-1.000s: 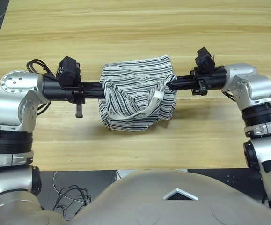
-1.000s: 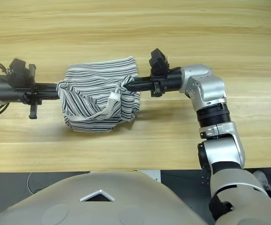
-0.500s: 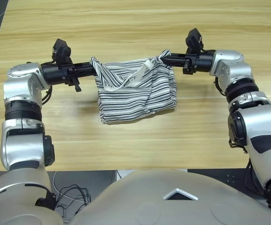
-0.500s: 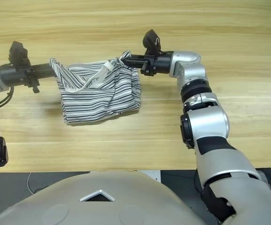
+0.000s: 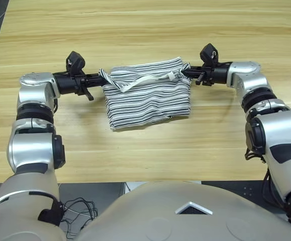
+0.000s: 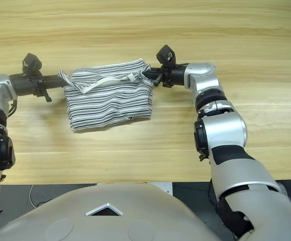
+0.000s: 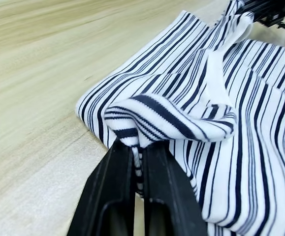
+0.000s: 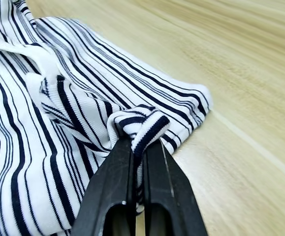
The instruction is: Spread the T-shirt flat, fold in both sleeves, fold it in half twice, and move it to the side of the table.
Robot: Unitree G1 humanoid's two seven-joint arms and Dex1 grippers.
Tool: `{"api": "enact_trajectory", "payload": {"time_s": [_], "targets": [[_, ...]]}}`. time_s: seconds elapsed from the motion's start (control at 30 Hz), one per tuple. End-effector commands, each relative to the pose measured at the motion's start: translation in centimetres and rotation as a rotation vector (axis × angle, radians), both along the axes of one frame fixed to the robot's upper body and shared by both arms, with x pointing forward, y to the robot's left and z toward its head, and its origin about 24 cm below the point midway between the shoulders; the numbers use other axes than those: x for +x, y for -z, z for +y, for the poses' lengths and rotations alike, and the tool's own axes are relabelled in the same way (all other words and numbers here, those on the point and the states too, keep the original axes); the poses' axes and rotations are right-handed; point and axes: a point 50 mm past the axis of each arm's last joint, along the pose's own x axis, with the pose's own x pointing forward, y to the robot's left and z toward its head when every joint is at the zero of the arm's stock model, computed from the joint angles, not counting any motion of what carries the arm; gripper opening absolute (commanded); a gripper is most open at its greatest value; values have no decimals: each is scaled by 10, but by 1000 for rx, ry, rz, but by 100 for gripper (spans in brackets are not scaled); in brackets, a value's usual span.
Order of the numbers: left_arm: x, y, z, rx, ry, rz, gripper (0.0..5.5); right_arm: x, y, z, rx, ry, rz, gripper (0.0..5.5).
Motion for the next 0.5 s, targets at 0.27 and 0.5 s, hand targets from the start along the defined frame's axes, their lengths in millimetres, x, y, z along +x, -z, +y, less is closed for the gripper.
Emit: {"api": "enact_trajectory", "payload": {"time_s": [0.27,0.5], "targets": [[20,-12,5,11,-187,-52,147,17,-15,8,62,185,-55,139],[20,4,11,195,-359,30,147,27,-16,11,-23,384,-87,139]]}}
